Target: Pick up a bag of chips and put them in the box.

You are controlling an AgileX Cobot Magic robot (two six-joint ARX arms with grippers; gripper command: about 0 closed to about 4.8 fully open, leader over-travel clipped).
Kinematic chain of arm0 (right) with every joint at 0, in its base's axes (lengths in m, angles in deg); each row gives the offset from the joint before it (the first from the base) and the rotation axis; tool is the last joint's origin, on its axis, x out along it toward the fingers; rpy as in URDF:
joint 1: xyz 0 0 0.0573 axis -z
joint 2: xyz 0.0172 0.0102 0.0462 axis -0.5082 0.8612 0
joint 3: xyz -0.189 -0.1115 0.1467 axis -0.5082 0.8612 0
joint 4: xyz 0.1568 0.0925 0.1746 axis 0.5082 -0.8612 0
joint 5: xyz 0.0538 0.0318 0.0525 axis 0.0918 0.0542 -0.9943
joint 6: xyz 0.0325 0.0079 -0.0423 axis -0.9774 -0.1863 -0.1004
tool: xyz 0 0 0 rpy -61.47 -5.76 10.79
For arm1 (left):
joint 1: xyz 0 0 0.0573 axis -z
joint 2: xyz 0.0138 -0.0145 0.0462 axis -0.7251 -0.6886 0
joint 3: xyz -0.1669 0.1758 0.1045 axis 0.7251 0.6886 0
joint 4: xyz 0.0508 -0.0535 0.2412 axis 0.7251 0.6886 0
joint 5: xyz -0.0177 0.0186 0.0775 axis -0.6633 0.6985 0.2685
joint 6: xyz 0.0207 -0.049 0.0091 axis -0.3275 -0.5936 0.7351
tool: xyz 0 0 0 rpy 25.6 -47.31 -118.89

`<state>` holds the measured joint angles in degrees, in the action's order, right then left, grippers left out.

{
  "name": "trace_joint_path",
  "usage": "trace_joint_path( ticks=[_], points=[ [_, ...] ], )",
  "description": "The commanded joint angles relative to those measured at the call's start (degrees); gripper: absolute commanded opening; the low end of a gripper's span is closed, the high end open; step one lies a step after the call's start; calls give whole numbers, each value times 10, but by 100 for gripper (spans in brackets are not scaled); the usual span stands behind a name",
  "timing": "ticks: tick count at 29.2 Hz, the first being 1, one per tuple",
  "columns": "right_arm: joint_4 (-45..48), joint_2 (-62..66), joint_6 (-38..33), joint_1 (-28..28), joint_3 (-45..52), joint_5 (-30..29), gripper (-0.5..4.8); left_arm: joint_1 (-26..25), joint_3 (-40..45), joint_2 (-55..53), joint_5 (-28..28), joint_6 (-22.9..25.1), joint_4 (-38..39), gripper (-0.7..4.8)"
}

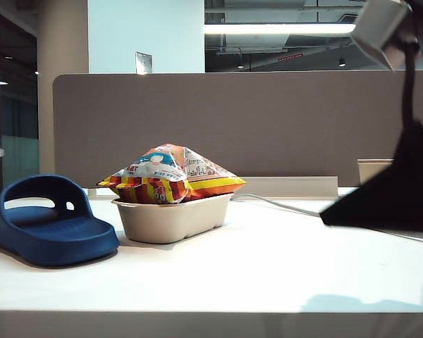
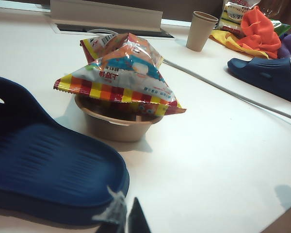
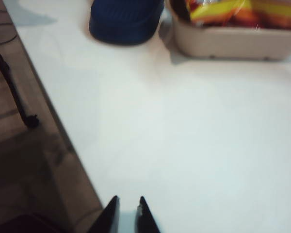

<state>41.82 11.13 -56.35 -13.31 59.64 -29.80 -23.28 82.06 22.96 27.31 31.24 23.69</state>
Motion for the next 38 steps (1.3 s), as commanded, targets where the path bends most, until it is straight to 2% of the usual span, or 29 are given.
trace_joint_path(
  ticks=[1,38],
  points=[
    [4,-1,1,0,11,0,52,0,0,0,-4,3,7,18],
    [3,-2,-14,0,39,-1,53,0,0,0,-2,0,6,22]
  ],
)
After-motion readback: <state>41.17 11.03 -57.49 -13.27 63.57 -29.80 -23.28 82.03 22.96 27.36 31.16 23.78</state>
